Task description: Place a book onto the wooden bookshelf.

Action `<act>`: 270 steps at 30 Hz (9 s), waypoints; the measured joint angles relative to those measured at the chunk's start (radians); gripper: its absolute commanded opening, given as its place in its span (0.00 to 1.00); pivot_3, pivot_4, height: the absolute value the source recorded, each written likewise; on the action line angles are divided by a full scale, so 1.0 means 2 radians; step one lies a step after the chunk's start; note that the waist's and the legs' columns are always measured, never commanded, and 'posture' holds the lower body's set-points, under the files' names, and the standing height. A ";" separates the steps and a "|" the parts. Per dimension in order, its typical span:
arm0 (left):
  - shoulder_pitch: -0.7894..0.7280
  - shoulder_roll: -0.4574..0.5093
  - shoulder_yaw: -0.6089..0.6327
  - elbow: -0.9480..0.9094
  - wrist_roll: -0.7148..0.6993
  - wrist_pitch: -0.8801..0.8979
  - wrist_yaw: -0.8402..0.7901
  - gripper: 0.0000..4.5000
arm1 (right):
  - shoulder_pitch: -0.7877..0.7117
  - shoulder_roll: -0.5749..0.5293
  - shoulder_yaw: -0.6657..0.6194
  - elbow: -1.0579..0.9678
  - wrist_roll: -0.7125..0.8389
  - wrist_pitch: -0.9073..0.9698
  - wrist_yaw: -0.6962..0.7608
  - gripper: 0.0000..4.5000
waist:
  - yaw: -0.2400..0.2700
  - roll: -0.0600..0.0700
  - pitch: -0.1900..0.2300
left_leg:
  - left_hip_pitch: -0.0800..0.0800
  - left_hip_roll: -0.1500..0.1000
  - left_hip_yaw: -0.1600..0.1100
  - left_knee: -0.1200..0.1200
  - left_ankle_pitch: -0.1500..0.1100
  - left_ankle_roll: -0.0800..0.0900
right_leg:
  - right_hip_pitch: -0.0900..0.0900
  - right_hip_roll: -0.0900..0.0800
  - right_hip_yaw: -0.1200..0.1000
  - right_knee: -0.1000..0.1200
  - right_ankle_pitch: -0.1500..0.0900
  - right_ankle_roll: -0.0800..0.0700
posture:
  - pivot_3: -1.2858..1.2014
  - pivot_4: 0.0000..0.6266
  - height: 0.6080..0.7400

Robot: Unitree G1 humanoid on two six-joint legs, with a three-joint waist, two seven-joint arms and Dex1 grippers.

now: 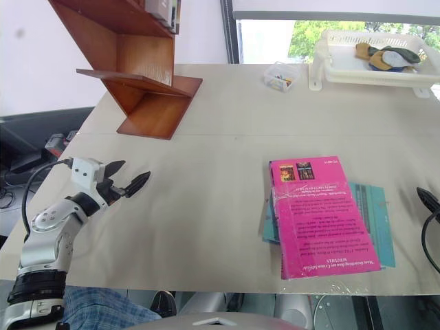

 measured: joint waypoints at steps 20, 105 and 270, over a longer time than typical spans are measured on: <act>-0.017 0.038 -0.005 -0.011 -0.006 0.000 -0.061 0.99 | 0.060 0.000 -0.016 -0.048 0.013 0.020 0.007 1.00 | 0.002 0.000 0.000 | 0.000 0.000 0.000 0.000 0.000 0.000 | 0.000 0.000 0.000 0.000 0.000 0.000 | 0.52 0.24 1.00; -0.020 0.293 0.121 -0.151 -0.277 0.148 -0.449 0.99 | -0.076 0.072 0.305 -0.397 -0.033 0.119 0.128 1.00 | -0.002 -0.004 0.012 | 0.006 0.015 0.008 -0.008 -0.002 -0.006 | 0.000 0.015 0.007 -0.007 0.005 -0.008 | 0.52 0.24 1.00; -0.543 0.330 -0.224 0.308 0.348 -0.410 -0.164 0.03 | -0.300 -0.103 0.120 -0.130 0.246 0.304 0.298 1.00 | -0.015 -0.008 0.015 | -0.004 0.016 0.012 0.001 -0.003 -0.005 | -0.010 0.014 0.003 0.001 0.007 -0.008 | 0.52 0.24 1.00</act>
